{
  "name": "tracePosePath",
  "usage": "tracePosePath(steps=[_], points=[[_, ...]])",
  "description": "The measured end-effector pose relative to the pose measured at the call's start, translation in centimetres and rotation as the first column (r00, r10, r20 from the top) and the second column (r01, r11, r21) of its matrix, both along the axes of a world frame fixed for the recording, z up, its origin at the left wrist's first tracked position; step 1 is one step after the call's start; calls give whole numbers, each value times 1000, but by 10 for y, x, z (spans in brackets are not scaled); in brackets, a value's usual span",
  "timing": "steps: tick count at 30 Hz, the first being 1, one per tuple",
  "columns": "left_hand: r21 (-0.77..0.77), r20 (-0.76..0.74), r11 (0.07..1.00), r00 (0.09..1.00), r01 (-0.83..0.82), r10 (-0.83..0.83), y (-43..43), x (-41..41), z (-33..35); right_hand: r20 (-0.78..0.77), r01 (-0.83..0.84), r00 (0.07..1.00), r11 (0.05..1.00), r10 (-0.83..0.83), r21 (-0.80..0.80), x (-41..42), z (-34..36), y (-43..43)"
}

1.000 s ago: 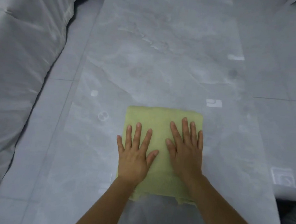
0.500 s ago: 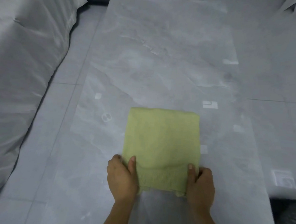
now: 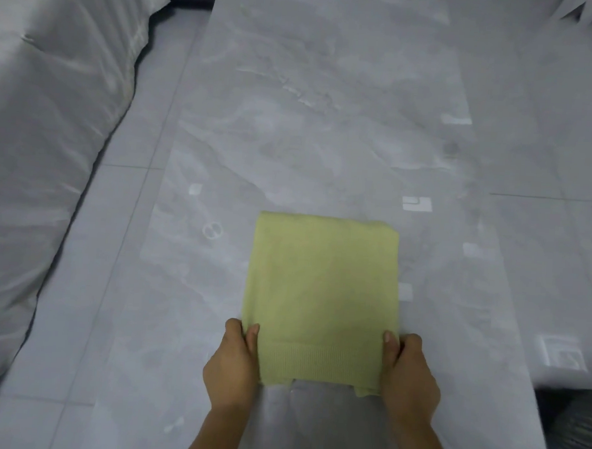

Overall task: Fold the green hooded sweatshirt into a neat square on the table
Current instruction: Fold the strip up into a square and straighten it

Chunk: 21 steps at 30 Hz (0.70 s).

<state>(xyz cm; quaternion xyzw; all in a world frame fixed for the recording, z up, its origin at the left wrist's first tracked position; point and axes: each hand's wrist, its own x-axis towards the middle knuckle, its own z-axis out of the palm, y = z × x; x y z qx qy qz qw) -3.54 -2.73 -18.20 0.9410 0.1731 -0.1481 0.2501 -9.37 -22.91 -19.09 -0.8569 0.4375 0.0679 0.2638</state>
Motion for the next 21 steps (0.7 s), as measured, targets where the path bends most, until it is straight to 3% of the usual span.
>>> tracePosePath(steps=[4,9,11,14,17,21], points=[[-2,120,998,991,-63,63,-6,14,5,137,25,990,999,-21,-28,14,6,-1],[-170,-254,958,950,-230,183,-15,36,9,-44,153,988,954,-146,259,25,5,-1],[-348,-363,876,910,-333,201,-8,35,12,-93,184,983,889,-159,419,25,10,-8],[-586,-485,677,862,-446,149,2,28,22,-28,185,974,728,-223,660,20,24,-17],[-686,-522,553,849,-472,77,8,19,36,3,145,976,658,-219,739,8,32,-21],[-702,-587,460,807,-544,59,16,-1,45,-69,206,959,515,-274,832,-10,35,-25]])
